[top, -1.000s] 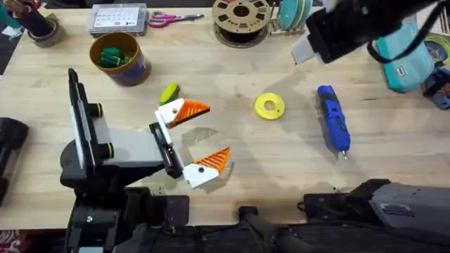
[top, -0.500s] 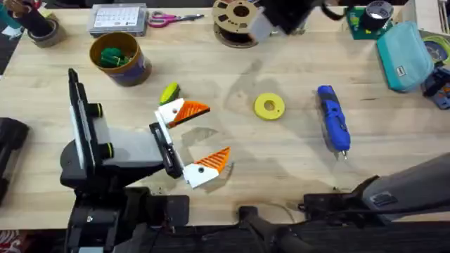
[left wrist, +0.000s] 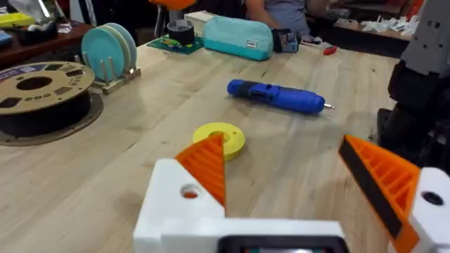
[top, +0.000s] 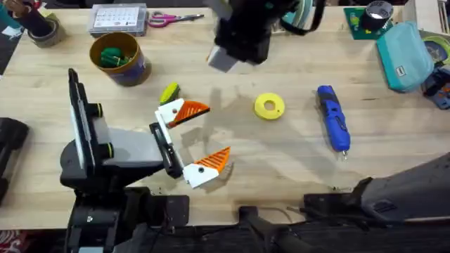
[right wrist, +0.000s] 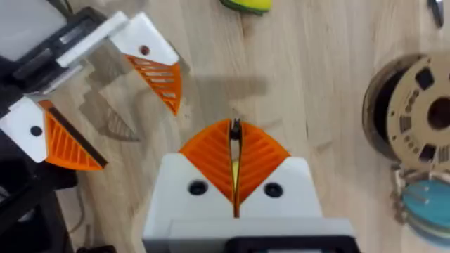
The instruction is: Pick up the gripper from the table and insert it into the empty holder that is missing its gripper. Then pick up a screw, insert it into the mounting hole, and use the screwdriver to tighten it. Finally, clean up the table by picking up the vegetable and placing it into the bucket.
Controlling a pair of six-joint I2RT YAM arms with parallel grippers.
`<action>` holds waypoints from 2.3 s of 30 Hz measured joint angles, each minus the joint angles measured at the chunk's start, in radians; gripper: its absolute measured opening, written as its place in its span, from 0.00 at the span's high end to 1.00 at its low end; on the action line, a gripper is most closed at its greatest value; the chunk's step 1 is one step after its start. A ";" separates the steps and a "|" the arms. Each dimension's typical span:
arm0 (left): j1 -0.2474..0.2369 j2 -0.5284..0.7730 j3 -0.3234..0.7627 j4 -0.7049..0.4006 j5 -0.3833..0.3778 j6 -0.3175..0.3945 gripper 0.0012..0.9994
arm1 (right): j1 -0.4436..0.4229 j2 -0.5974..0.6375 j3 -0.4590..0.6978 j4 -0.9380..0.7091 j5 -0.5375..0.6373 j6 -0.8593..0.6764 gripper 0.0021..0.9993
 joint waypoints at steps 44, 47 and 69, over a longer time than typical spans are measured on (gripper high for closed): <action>0.000 0.000 0.000 0.000 0.000 0.000 0.01 | 0.111 0.024 0.000 0.034 -0.120 -0.178 1.00; 0.000 0.000 0.000 0.000 0.000 0.000 0.01 | 0.121 0.032 0.000 0.036 -0.120 -0.178 1.00; 0.000 0.000 0.000 0.000 0.000 0.000 0.01 | 0.183 0.041 0.000 0.038 -0.120 -0.177 1.00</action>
